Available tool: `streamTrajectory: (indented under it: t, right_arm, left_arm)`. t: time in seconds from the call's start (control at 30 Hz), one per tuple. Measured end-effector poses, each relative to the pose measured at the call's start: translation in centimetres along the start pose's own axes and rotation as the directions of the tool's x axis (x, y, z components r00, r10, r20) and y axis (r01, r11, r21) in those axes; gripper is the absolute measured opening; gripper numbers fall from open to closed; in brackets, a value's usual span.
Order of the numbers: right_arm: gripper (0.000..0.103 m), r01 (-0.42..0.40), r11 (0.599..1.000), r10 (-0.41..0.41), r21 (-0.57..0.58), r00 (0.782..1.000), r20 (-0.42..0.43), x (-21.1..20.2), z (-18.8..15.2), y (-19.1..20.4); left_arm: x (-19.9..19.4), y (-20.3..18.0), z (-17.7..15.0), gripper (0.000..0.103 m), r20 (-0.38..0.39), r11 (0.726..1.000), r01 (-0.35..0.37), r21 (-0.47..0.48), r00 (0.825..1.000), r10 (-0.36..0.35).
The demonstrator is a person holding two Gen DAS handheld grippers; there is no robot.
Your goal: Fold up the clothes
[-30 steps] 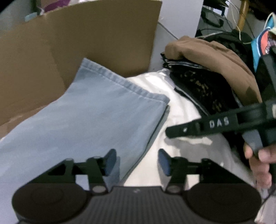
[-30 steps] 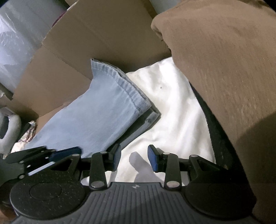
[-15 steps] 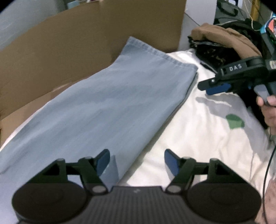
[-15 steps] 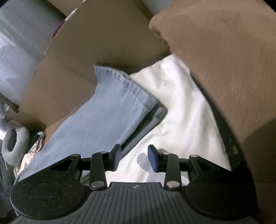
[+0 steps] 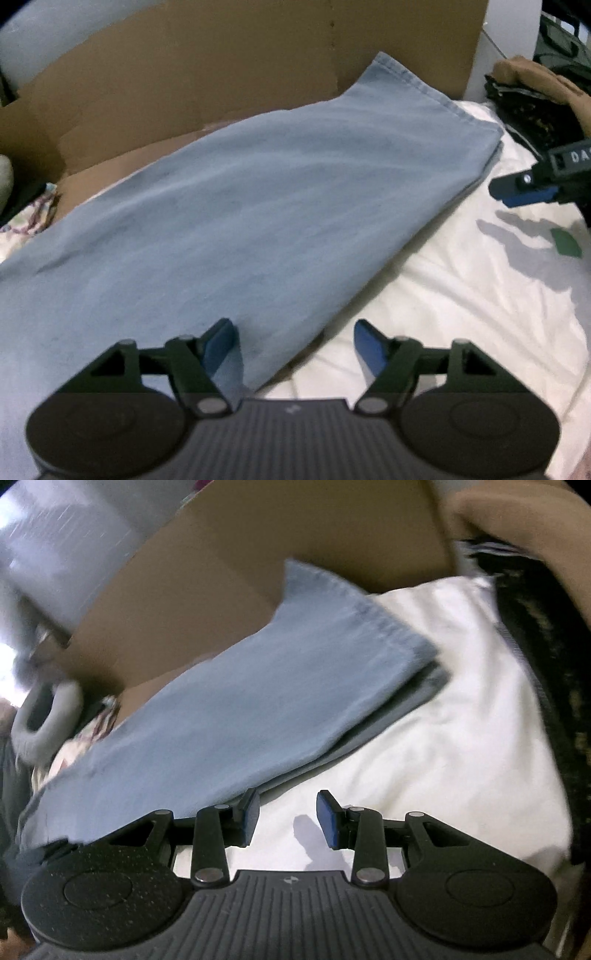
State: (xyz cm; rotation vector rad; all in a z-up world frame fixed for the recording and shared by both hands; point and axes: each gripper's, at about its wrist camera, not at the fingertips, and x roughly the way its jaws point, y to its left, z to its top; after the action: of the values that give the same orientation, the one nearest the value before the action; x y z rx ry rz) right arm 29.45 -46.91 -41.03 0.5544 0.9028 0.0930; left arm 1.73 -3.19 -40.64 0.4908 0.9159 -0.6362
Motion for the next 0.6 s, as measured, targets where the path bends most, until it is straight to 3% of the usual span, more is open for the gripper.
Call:
streamTrajectory:
  t: [0.27,0.47,0.6]
  right_arm:
    - [0.041,-0.048,0.99,0.036,-0.13,0.995,-0.091,2.5,-1.2,4.3]
    - [0.041,-0.073,0.977,0.055,-0.202,0.994,-0.094,3.6,-0.8,7.3]
    - [0.041,-0.066,0.968,0.049,-0.242,0.996,-0.077,4.7,-0.2,8.9]
  left_arm:
    - [-0.8,3.3,0.2,0.075,0.069,0.988,-0.023,-0.154,0.997,0.034]
    - [-1.8,4.8,1.2,0.075,0.122,0.971,-0.018,-0.24,0.991,0.049]
    - [-1.4,4.6,1.3,0.075,0.116,0.969,-0.023,-0.247,0.992,0.053]
